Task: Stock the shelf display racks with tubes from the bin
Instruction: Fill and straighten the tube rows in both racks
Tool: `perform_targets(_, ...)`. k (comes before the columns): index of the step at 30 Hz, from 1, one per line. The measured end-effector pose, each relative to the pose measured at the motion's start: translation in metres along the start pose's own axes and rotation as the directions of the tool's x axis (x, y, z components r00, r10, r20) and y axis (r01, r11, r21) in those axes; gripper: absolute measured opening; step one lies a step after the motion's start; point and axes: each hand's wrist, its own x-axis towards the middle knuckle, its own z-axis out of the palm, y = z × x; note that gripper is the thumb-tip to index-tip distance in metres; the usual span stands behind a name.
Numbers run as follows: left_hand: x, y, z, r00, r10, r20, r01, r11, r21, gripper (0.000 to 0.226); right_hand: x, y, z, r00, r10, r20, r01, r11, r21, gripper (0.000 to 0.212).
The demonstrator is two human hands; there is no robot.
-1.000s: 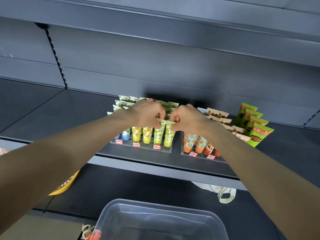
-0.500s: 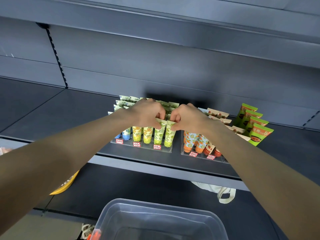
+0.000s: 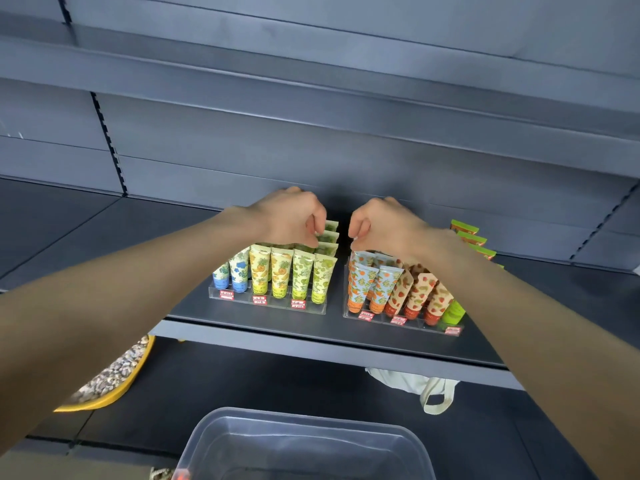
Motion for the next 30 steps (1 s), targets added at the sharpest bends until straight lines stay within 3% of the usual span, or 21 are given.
perform_targets(12, 0.059, 0.045, -0.004, 0.998, 0.019, 0.067, -0.014, 0.997, -0.08, 0.021, -0.013, 0.061, -0.059, 0.996, 0.087, -0.014, -0.087, 0.994, -0.067, 0.013)
perform_targets(20, 0.109, 0.032, 0.026, 0.996, -0.006, 0.087, 0.015, 0.995, -0.103, 0.024, 0.022, 0.097, -0.032, 0.993, 0.118, 0.008, -0.118, 0.992, -0.055, 0.016)
perform_targets(30, 0.138, 0.018, 0.043, 0.971, 0.042, 0.234, -0.024, 0.997, -0.079, 0.023, 0.052, 0.109, -0.001, 0.996, 0.071, 0.045, -0.067, 0.995, -0.075, 0.029)
